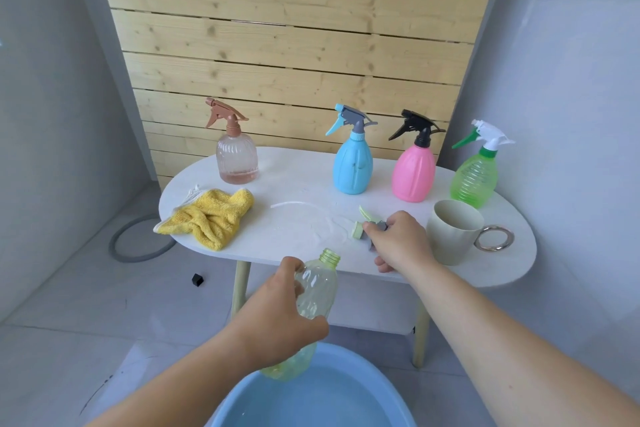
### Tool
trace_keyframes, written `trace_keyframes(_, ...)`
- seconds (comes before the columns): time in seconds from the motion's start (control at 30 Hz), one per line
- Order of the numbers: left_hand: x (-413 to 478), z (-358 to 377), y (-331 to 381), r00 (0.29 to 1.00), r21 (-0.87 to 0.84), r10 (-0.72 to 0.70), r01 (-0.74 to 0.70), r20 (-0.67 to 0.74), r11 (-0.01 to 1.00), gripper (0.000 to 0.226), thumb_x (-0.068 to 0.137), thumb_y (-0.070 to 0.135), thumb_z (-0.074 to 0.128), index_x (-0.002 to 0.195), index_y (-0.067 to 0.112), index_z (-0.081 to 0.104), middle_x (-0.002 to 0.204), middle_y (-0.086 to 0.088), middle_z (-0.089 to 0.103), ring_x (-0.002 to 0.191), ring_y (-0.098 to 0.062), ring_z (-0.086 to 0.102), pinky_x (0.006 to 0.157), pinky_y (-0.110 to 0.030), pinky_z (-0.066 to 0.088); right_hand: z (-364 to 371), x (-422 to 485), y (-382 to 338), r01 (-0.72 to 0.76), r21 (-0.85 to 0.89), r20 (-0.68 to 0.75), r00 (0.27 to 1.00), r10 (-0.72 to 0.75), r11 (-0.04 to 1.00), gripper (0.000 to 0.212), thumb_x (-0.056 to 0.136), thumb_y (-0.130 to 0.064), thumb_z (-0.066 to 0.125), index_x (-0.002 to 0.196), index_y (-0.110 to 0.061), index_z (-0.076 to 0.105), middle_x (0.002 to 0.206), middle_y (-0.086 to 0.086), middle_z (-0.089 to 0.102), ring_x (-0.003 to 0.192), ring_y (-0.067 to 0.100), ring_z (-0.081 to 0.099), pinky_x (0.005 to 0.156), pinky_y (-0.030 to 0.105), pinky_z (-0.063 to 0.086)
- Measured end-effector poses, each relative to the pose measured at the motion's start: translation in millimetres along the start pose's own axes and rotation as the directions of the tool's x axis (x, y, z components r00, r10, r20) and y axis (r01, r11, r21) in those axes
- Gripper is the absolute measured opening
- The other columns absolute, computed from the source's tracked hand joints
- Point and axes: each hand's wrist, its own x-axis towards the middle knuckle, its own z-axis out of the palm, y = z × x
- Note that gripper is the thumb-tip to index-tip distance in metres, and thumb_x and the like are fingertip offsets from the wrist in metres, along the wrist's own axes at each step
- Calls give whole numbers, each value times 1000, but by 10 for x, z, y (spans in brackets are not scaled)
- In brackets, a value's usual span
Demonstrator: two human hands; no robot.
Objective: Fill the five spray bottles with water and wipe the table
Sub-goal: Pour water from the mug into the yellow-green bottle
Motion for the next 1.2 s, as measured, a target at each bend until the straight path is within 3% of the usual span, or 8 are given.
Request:
trace_keyframes(0.2, 40, 98, 184, 998, -81, 56, -57, -7, 995, 58, 82, 30, 74, 121, 36, 32, 106, 7, 58, 100, -17, 61, 76, -20, 48, -300, -127, -76, 126, -100, -100, 986, -136, 987, 33, 86, -50, 59, 102, -22, 55, 79, -2, 67, 66, 25, 71, 63, 40, 61)
trace_keyframes(0.4, 71, 258, 340, 993, -117, 115, -113, 8, 987, 61, 83, 30, 75, 124, 38, 31, 111, 11, 57, 84, -4, 57, 63, -6, 42, -1079, -62, 157, 284, -325, -431, 804, -409, 902, 29, 90, -44, 50, 87, -21, 69, 90, -1, 67, 90, 24, 58, 77, 36, 48)
trace_keyframes(0.5, 56, 325, 331, 991, -115, 126, -121, 35, 986, 62, 82, 31, 76, 127, 39, 33, 111, 12, 58, 83, -3, 58, 66, -9, 42, -1421, 148, 508, 112, -389, -332, 909, -252, 915, 55, 83, -62, 35, 104, -25, 70, 105, 9, 67, 108, 32, 54, 95, 39, 42)
trace_keyframes(0.63, 40, 380, 285, 990, -93, 134, -129, 49, 987, 58, 80, 28, 78, 122, 36, 39, 104, 11, 62, 75, 1, 58, 64, -9, 45, -1557, 212, 817, -63, -92, -136, 989, 50, 994, 58, 89, -62, 46, 132, -25, 56, 140, 0, 53, 123, 23, 52, 103, 39, 43)
trace_keyframes(0.8, 21, 416, 272, 989, -90, 133, -127, 58, 988, 56, 80, 26, 78, 121, 35, 41, 102, 8, 65, 80, -3, 58, 67, -12, 46, -1533, 146, 919, -110, 107, -107, 987, 122, 988, 36, 91, -45, 63, 115, -18, 61, 97, -2, 60, 84, 25, 62, 95, 48, 54)
trace_keyframes(0.9, -6, 418, 267, 990, -78, 130, -125, 57, 989, 56, 80, 27, 78, 121, 36, 40, 102, 9, 65, 85, -8, 62, 69, -15, 48, -1536, 99, 915, -133, 182, -81, 985, 150, 974, 30, 91, -39, 66, 99, -11, 60, 89, 6, 59, 79, 28, 66, 89, 44, 58)
trace_keyframes(1.03, -59, 393, 238, 988, -72, 143, -139, 55, 988, 59, 80, 29, 78, 126, 35, 40, 104, 12, 64, 87, -6, 62, 69, -12, 47, -1525, -97, 824, -200, 311, 121, 978, 170, 929, 27, 97, -30, 60, 85, -6, 56, 88, 10, 51, 83, 34, 65, 74, 34, 60)
trace_keyframes(1.2, -201, 262, 123, 988, -81, 139, -134, 60, 988, 64, 81, 31, 79, 129, 39, 38, 109, 17, 63, 71, 1, 61, 66, -16, 45, -1437, -550, 592, -214, 526, 261, 962, 83, 823, 22, 97, -21, 59, 83, -4, 56, 84, 13, 53, 86, 31, 57, 82, 41, 61)
